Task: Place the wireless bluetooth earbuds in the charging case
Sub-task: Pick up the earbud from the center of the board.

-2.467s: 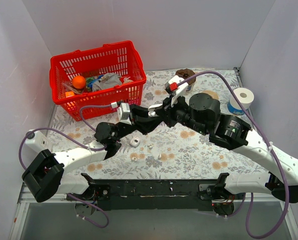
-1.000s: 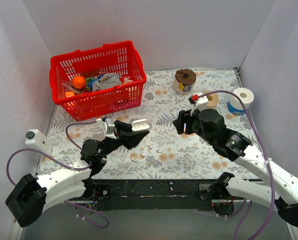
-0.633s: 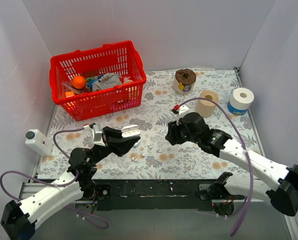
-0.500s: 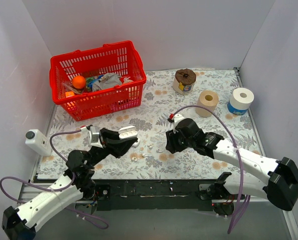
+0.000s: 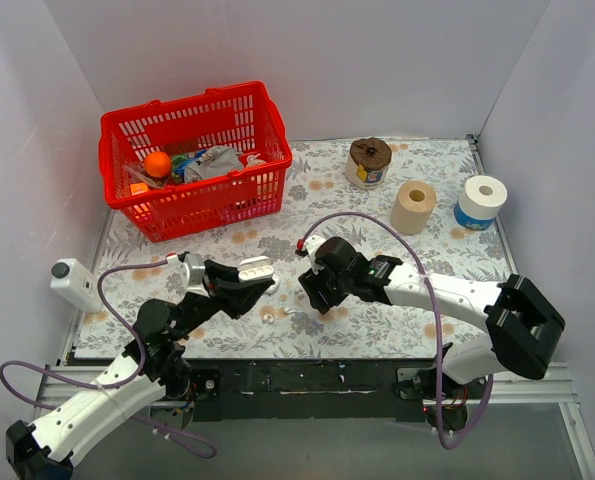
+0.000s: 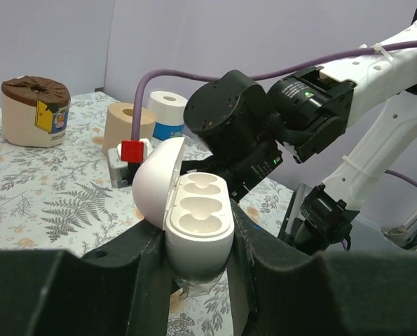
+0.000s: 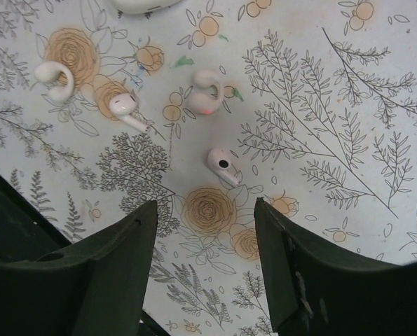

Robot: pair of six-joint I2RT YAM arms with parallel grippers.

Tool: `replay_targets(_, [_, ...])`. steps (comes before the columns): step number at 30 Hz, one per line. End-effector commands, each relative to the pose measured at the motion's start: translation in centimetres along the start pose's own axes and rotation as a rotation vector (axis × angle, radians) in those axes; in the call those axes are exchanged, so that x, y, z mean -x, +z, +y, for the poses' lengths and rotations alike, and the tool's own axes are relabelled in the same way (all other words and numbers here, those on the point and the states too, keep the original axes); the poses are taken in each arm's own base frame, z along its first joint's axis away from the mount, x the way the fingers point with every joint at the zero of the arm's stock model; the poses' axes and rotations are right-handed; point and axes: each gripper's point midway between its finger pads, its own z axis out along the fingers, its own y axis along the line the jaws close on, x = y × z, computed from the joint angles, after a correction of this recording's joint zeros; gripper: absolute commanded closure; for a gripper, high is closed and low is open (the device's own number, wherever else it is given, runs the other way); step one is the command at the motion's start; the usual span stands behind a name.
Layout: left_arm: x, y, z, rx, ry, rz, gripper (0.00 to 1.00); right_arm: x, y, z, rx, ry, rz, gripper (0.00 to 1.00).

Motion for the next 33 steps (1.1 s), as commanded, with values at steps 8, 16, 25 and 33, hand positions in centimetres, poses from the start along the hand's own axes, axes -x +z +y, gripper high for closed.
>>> replay_targets(8, [0.8, -0.2, 0.0, 0.011, 0.024, -0.014, 1.0, -0.1, 1.7, -1.3, -0.065, -0.05, 0.035, 0.4])
replay_targets(16, [0.5, -0.4, 0.1, 0.015, 0.011, -0.016, 1.0, 0.3, 2.2, -0.9, -0.045, -0.051, 0.026, 0.44])
replay_targets(25, [0.1, -0.4, 0.1, 0.016, -0.003, -0.008, 1.0, -0.1, 3.4, -0.4, -0.021, -0.054, 0.05, 0.48])
replay_targets(33, [0.0, -0.5, 0.0, 0.011, -0.012, -0.006, 1.0, 0.0, 4.3, -0.3, -0.019, -0.055, 0.058, 0.48])
